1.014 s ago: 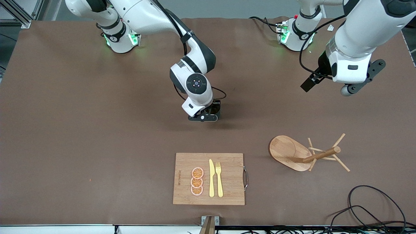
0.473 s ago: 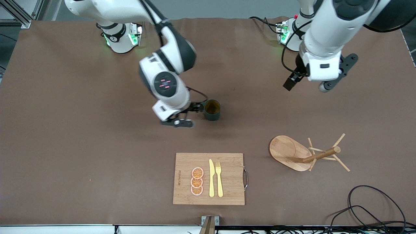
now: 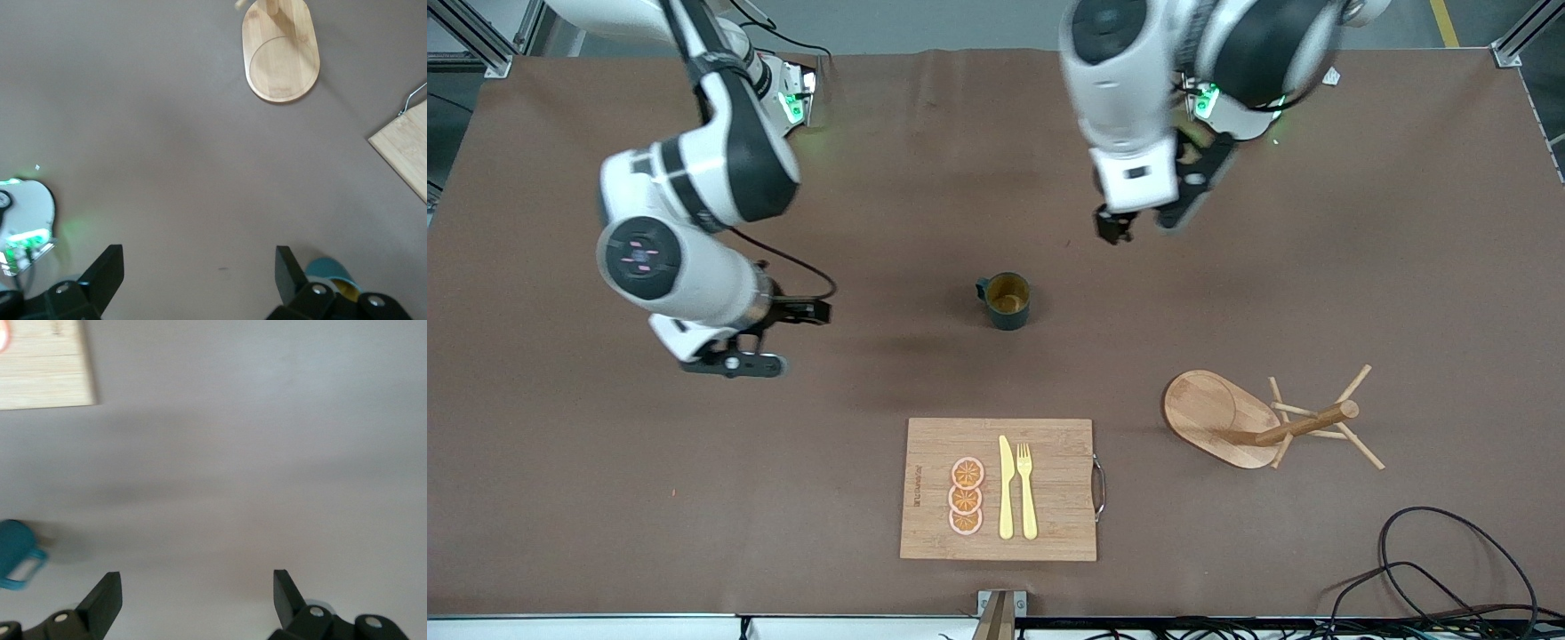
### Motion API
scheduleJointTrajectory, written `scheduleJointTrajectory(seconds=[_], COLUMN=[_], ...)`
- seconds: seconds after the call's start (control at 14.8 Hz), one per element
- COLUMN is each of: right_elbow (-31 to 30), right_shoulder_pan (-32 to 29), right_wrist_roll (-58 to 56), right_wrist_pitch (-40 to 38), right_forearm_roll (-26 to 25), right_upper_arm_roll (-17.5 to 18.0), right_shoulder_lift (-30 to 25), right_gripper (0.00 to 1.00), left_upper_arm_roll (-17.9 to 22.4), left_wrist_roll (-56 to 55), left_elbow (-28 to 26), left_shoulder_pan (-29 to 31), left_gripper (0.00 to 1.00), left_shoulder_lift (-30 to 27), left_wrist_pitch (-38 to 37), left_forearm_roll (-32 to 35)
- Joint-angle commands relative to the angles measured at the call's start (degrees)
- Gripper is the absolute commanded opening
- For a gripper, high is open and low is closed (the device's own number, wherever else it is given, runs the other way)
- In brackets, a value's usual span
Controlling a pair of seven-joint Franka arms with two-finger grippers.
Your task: Pass cup and hang on rack
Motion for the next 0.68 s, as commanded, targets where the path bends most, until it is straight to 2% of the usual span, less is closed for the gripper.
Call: scheduleJointTrajectory(seconds=[0.0,0.14,0.41,0.61], right_elbow=[-4.33,-3.97,-1.61,0.77], right_shoulder_pan=[-7.12,-11.78,-17.68,-20.58], right_wrist_roll=[-7.96,-13.67,-14.75,-19.21], right_wrist_pitch=[-3.02,-5.04,-8.65,-10.06], right_forearm_roll=[-3.84,-4.29,-4.29,-4.29], right_upper_arm_roll=[1.18,1.09,1.18,1.09], right_shoulder_lift=[-7.54,-9.22,-10.19,-10.1], right_gripper=[1.0,1.0,1.0,1.0], left_upper_arm_roll=[0.81,0.99,1.6,5.46], left_wrist_roll=[-9.24,-14.86,-25.5,-30.44], left_elbow=[9.74,12.21,12.22,12.48], left_shoulder_pan=[-8.31,-12.01,-18.17,-22.39], left_gripper=[1.0,1.0,1.0,1.0], left_shoulder_lift=[12.27,17.47,25.3,27.42], left_wrist_pitch=[-1.18,0.22,7.07,12.7], left_forearm_roll=[7.54,10.63,20.2,21.27])
